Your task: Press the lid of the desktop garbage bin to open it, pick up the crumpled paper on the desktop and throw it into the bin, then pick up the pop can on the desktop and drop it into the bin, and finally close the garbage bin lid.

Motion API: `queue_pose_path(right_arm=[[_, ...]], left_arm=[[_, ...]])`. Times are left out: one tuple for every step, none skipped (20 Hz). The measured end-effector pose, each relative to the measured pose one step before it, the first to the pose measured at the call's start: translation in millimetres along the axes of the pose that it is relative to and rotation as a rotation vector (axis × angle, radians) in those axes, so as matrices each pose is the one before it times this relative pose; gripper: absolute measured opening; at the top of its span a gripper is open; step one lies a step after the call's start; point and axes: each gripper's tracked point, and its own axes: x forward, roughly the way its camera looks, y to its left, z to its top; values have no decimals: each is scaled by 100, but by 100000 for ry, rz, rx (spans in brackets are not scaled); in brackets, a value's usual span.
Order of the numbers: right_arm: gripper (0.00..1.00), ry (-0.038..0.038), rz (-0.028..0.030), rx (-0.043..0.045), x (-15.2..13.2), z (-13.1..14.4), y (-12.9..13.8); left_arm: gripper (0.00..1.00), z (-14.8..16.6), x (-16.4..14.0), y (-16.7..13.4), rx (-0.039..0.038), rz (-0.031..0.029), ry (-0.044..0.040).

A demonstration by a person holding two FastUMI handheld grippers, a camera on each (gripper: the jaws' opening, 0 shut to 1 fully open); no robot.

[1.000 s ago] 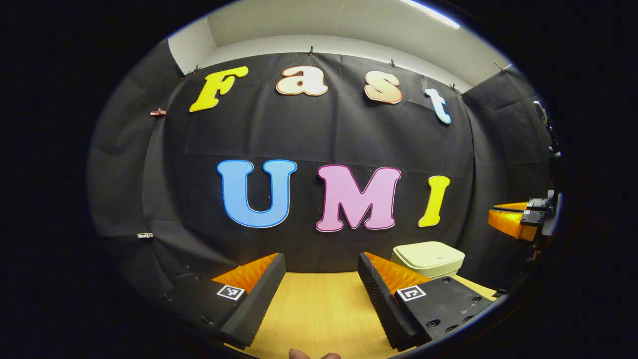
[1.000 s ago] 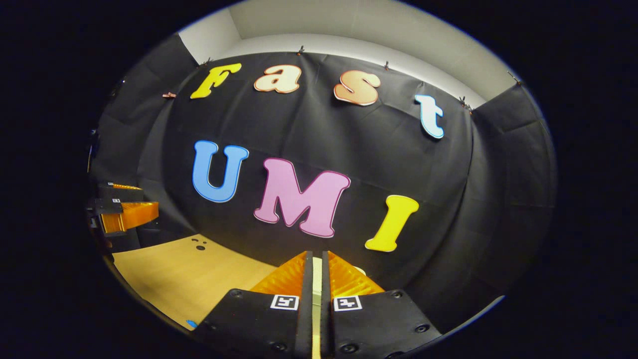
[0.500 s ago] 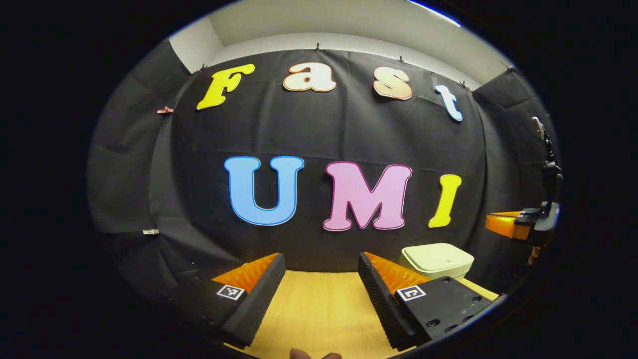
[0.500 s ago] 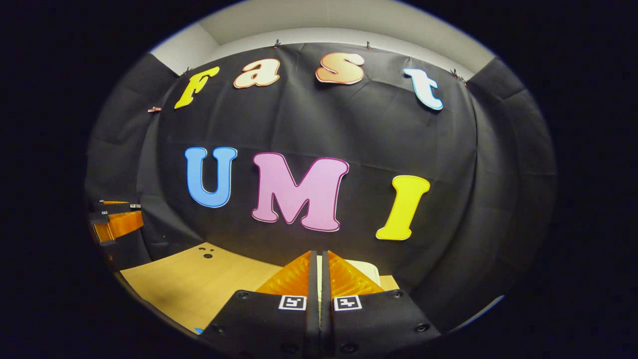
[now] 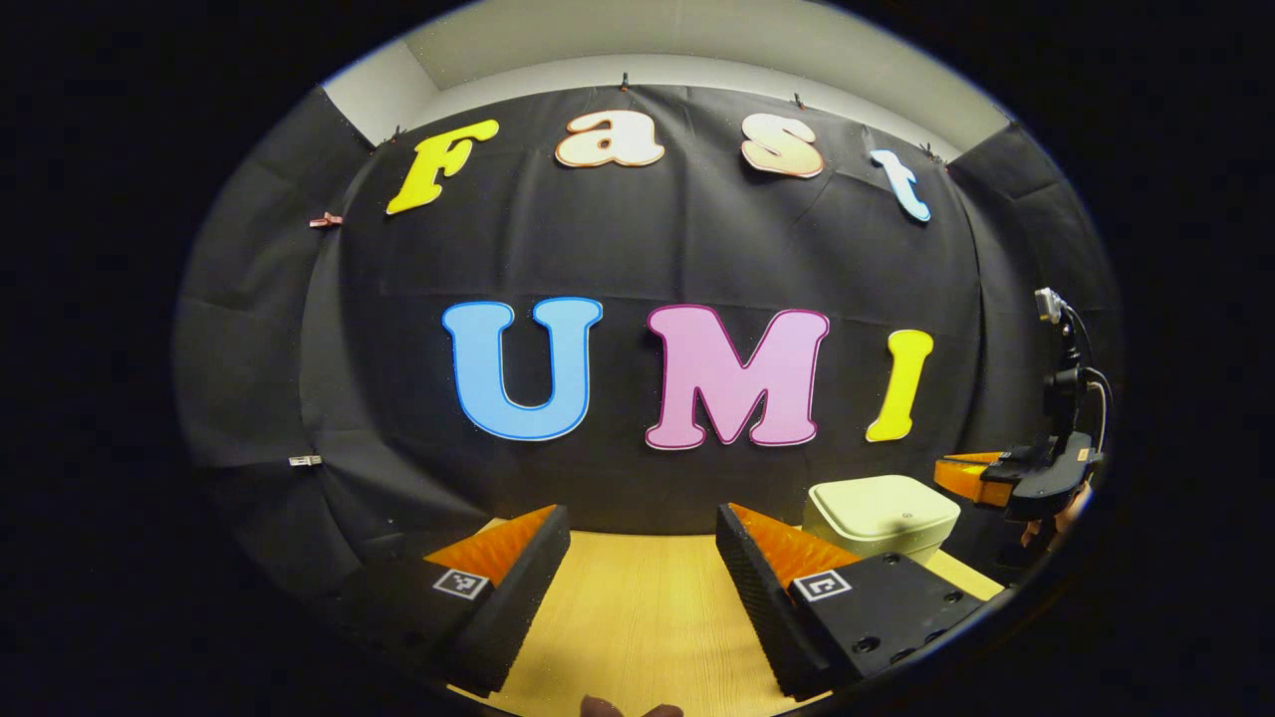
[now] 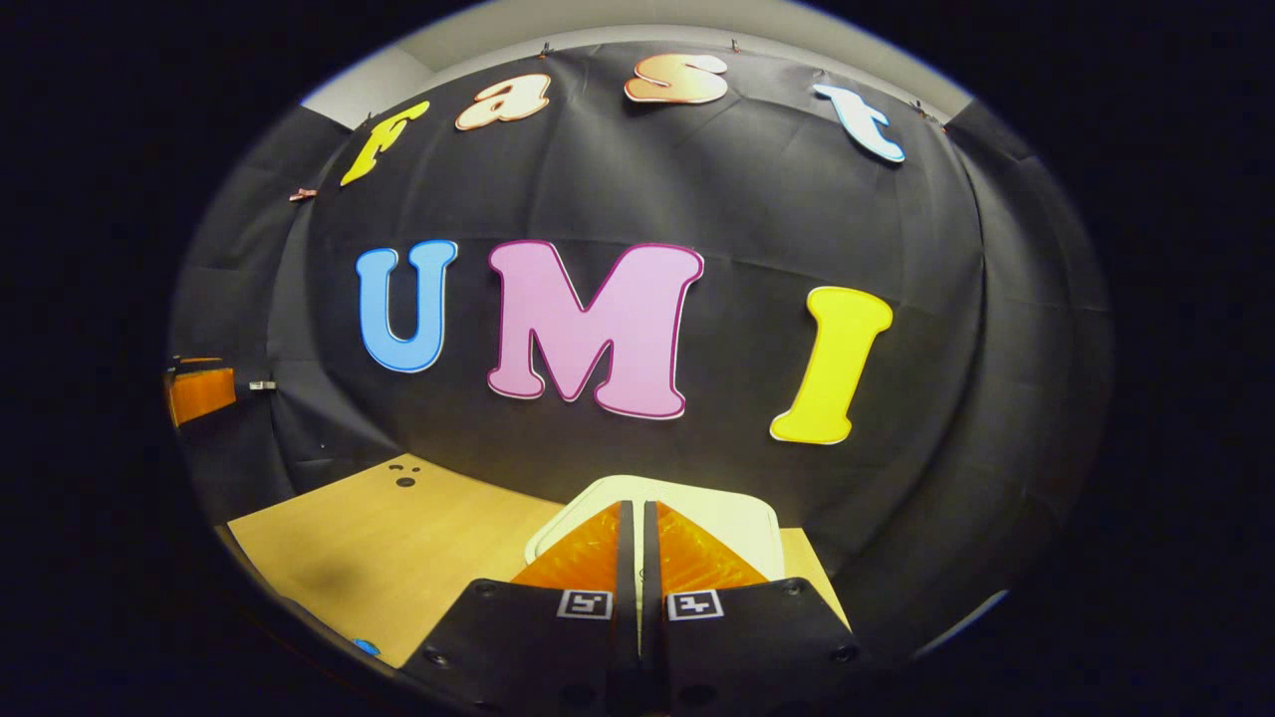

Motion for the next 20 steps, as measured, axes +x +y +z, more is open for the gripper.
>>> queue_pose_path(right_arm=[[5, 1132, 293, -260, 574, -658, -163], [5, 770, 251, 48, 481, -401, -133], [5, 369, 190, 52, 496, -434, -149], [6, 681, 216, 12, 431, -501, -86], [5, 1099, 769, 286, 384, -701, 92], [5, 1354, 768, 279, 367, -628, 122], [6, 1191, 685, 364, 297, -635, 120], [6, 879, 240, 368, 229, -467, 1], [6, 880, 184, 639, 206, -523, -26], [6, 650, 299, 593, 138, -309, 45], [6, 764, -76, 335, 118, -362, -87], [6, 865, 357, 198, 105, -389, 35], [7, 1155, 231, 8, -37, -468, 83], [6, -1066, -30, 649, -108, 228, -62], [6, 434, 149, 458, 102, -213, -39], [6, 91, 273, 400, -15, -33, 33], [6, 218, 368, -121, 29, -91, 19], [6, 289, 306, -521, 14, -161, 12], [6, 594, 519, -1438, 90, -167, 56], [6, 759, 857, -2267, 35, -202, 61]], left_arm=[[95, -229, 99, -146, 12, 347, 626], [95, 114, 107, -175, 44, 152, 345], [95, 3, 54, -294, 15, -284, -261], [95, 331, -8, -301, 102, -633, -548], [95, 126, 75, -249, 421, -421, -303], [95, 103, -13, -198, 859, -281, -5], [95, -89, 132, -128, 950, 146, 398], [95, -196, 11, -159, 671, 17, 633], [95, -93, -18, -100, 402, 125, 580], [95, -28, -10, -173, 86, -2, 451], [95, -204, -29, -89, -145, 21, 529], [95, -105, -1, -49, -241, 28, 537], [95, -280, -38, -114, -198, -6, 531], [95, -115, -58, 10, 50, 216, 327], [95, -2, 10, 39, 251, 313, 249], [95, 26, -54, 26, 340, 295, 85], [95, -164, -51, 6, 124, 233, 140], [98, 51, -20, 28, -119, 253, 80], [95, -192, -54, 17, -288, 267, 239], [95, 39, 64, 30, -364, 201, 348]])
